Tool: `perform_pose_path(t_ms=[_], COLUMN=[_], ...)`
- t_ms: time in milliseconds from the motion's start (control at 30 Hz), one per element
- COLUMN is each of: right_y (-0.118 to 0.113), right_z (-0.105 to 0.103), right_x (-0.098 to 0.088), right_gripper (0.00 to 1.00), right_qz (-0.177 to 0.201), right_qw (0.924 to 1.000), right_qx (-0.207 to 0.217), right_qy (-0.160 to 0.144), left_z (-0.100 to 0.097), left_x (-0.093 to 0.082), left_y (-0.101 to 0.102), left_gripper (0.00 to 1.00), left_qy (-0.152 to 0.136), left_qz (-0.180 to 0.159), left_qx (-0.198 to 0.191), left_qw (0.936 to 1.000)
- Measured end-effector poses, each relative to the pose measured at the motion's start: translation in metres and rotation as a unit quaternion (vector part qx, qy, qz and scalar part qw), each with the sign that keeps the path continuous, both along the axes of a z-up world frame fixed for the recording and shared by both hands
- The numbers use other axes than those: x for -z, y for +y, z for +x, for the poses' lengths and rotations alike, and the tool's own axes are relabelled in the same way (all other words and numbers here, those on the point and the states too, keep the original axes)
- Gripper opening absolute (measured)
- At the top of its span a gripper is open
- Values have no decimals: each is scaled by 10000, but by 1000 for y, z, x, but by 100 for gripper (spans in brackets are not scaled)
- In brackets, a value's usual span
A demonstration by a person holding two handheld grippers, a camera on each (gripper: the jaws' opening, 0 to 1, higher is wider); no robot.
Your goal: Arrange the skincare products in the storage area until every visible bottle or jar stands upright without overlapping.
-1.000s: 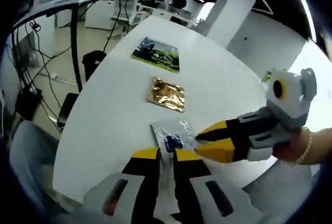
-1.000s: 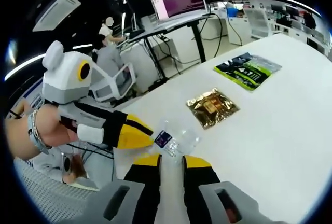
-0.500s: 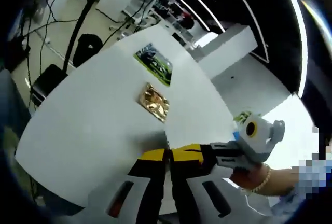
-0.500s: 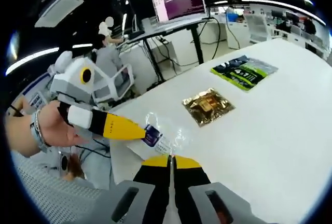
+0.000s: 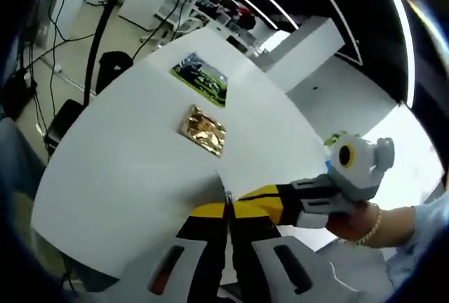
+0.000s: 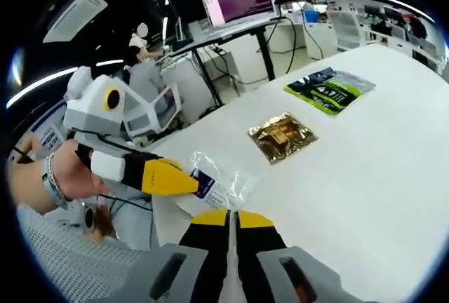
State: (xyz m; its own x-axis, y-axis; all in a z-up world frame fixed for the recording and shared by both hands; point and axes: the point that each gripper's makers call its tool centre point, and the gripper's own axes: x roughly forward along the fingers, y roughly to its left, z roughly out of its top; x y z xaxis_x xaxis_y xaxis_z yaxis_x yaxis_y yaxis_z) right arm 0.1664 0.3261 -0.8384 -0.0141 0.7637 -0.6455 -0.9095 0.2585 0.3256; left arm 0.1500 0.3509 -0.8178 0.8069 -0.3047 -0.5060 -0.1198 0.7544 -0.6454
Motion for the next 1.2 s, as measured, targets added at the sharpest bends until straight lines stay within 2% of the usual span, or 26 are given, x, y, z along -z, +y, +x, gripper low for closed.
perform_pose_path(t_ms=[67,167,233,300,400,467,567,700,833,967,1033,1133,1200], right_y=[2,-1,-5,-7,-8,-10,-13,-21,-32,-42,-49,-58,-66], right_z=[-5,-4,-3,-3,-16,-24,-33,-29,-30,-30,-31,-31,-30], right_x=[-13,-30,-40,-49,-66,-74,-89,-103,-113,-122,-126,-136,-147], right_gripper=[6,8,13,17,14,15,12,8,4,3,3,0,0], right_qz=[288,571,721,902,1257,1382,1562,1716,1832,1922,1948,2136,2323], right_qw=[9992,9978,9966,9946,9879,9857,9825,9821,9792,9799,9796,9750,9691], right_qx=[64,123,224,285,209,45,-40,14,109,118,111,188,292], right_qy=[265,303,342,425,888,967,1011,775,871,529,486,582,774], left_z=[-2,-7,-10,-12,-15,-18,-19,-20,-20,-18,-17,-17,-18], left_x=[-10,-27,-40,-49,-66,-74,-93,-104,-110,-118,-119,-120,-121], left_y=[-1,-2,-3,-1,-2,-4,-10,-12,-18,-31,-36,-45,-57], left_gripper=[0,0,0,0,0,0,0,0,0,0,0,0,0], left_qy=[-204,-573,-856,-1026,-1355,-1490,-1866,-1999,-2100,-2192,-2176,-2109,-2037], left_qz=[-125,-318,-503,-653,-973,-1090,-1231,-1249,-1303,-1492,-1552,-1604,-1613], left_qx=[-4,32,1,-79,-82,-44,77,158,275,459,567,661,818], left_qw=[9997,9978,9951,9925,9860,9828,9747,9717,9686,9631,9620,9620,9622])
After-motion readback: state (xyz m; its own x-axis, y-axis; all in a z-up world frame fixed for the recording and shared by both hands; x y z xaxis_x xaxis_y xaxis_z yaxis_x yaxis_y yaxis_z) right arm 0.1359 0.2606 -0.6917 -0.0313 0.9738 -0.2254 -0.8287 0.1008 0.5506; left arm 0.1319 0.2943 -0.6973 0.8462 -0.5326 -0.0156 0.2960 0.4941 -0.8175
